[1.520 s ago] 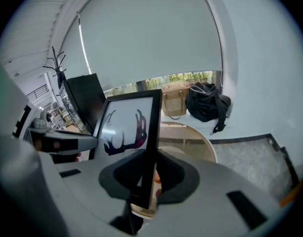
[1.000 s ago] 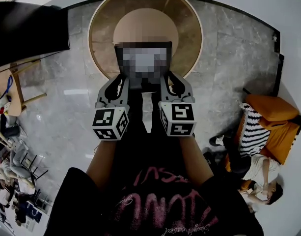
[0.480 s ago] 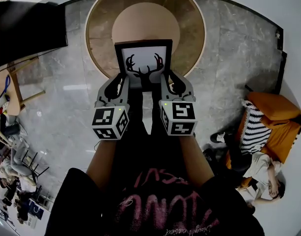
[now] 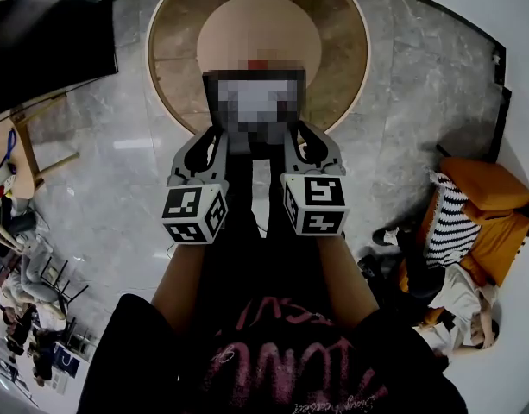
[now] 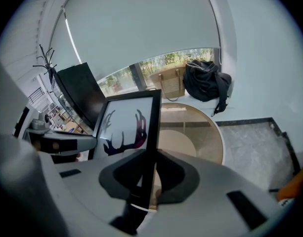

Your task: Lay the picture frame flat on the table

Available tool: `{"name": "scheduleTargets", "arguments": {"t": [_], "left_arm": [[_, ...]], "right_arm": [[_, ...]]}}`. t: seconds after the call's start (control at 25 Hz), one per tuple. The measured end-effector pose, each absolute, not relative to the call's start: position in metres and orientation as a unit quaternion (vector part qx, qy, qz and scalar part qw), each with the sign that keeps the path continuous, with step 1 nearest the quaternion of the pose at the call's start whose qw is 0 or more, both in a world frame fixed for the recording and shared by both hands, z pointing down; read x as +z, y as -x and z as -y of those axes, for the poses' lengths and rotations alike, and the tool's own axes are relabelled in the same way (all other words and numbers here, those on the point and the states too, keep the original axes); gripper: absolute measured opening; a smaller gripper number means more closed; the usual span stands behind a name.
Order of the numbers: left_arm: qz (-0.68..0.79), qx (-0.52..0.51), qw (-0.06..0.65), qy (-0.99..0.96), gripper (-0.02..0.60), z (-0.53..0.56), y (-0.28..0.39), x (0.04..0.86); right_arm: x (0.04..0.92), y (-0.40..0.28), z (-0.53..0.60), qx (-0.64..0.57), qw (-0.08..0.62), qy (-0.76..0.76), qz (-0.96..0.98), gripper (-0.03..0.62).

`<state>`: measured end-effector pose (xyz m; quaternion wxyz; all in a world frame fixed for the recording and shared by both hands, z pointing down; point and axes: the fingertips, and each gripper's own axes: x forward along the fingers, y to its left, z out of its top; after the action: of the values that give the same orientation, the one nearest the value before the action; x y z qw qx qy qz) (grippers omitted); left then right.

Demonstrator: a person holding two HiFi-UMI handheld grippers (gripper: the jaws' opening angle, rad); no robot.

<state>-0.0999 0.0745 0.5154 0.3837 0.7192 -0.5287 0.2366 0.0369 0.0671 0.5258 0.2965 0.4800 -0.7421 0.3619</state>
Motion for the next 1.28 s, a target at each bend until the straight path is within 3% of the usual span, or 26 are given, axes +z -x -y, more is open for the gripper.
{"name": "scheduleTargets", "arguments": {"t": [1.28], "left_arm": [[0.517,0.264,0.425,-0.695,0.071,-0.092,0.098,0.580]], "right_arm": [[0.592,-0.039,-0.085,0.405,0.328,-0.464,0.717,0.081]]}}
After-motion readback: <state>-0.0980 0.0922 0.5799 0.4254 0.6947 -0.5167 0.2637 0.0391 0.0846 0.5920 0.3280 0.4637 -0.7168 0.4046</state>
